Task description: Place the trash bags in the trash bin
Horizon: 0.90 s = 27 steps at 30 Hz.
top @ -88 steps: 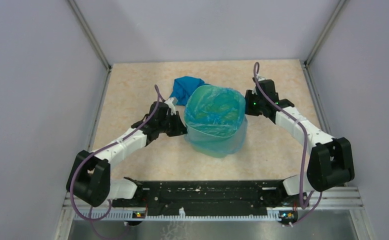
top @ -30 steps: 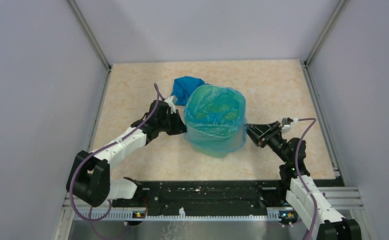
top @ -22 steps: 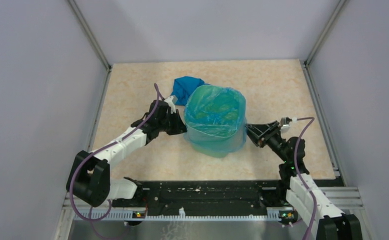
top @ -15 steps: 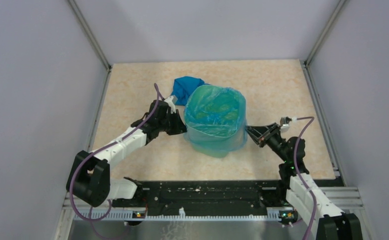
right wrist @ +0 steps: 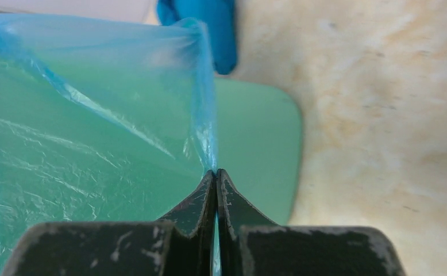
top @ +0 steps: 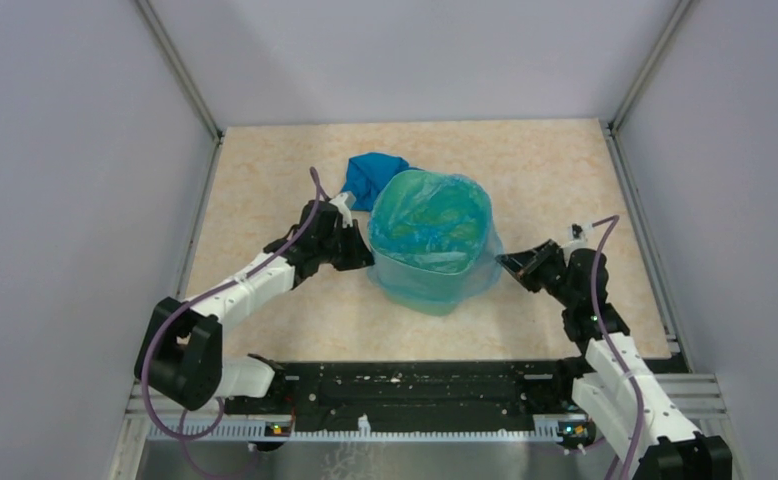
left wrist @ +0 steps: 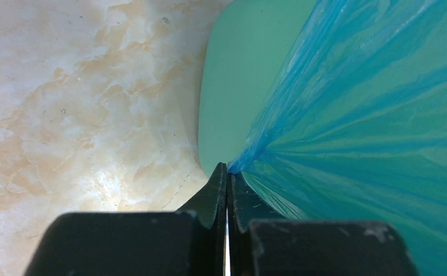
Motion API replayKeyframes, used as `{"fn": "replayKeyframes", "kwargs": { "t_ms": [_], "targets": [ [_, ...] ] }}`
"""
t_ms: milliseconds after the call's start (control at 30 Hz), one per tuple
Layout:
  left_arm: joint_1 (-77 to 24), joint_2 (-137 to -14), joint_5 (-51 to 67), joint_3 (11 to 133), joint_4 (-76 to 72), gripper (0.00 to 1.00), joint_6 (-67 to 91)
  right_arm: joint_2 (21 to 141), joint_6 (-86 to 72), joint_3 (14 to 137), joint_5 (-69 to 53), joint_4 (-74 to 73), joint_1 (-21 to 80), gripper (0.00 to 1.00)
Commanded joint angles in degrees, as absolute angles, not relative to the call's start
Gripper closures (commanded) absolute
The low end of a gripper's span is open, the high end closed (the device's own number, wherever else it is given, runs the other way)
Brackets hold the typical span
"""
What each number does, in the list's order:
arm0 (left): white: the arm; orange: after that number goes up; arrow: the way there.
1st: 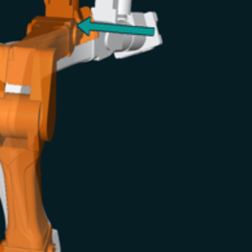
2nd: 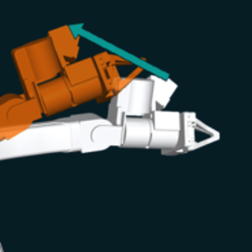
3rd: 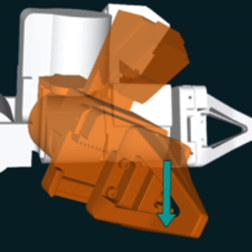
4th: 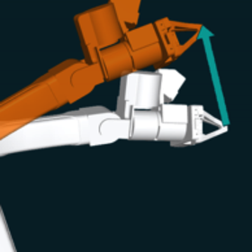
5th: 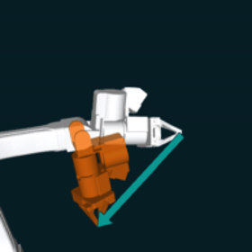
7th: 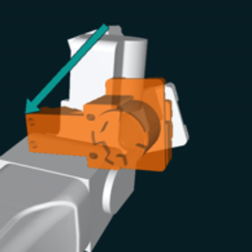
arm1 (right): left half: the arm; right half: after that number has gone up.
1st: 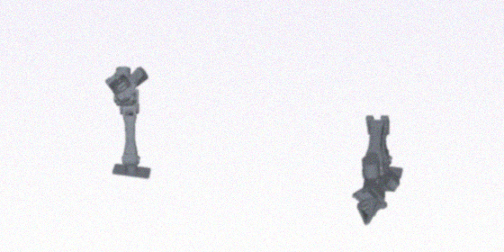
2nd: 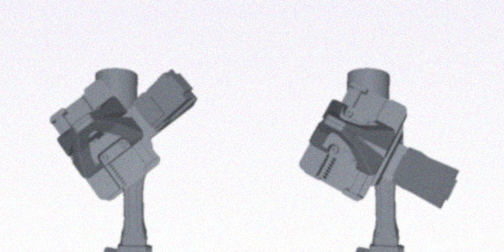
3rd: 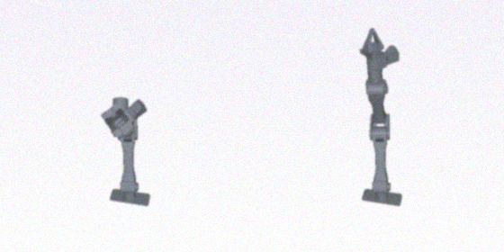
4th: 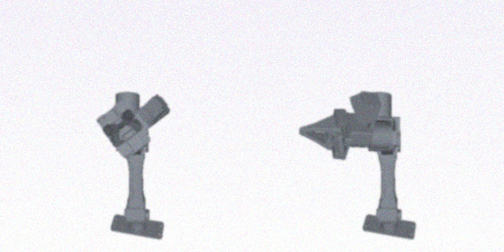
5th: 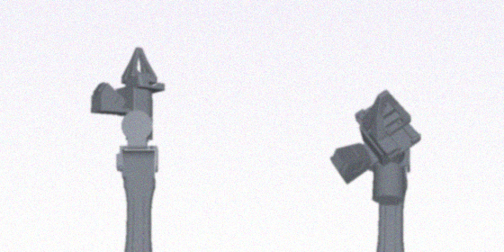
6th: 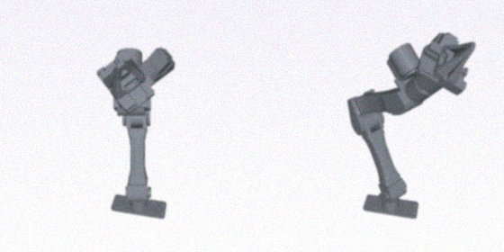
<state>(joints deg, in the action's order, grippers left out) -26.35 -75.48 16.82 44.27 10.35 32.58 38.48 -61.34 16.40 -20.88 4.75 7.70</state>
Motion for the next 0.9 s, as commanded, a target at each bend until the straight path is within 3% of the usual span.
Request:
{"fn": "replayKeyframes", "kwargs": {
  "t_ms": [0, 267, 533, 867],
  "targets": [
    [-26.6, -76.6, 15.8, 46.2, 8.7, 1.0, 31.5, 41.0, -52.3, 17.4, -15.2, -3.9, 7.6, 1.0],
    [-26.6, -78.1, 15.1, 46.2, 8.6, 1.0, 31.5, 49.0, -48.8, 16.4, -11.3, -2.1, 9.3, 1.0],
    [-26.5, -79.7, 13.3, 46.3, 9.9, 1.0, 31.2, 60.6, -44.5, 22.3, 1.3, -4.9, 19.0, 1.0],
    [-26.0, -81.1, 10.3, 46.7, 12.8, 1.0, 30.5, 67.5, -39.9, 27.4, 12.7, -9.1, 19.1, 1.0]
  ]
}}
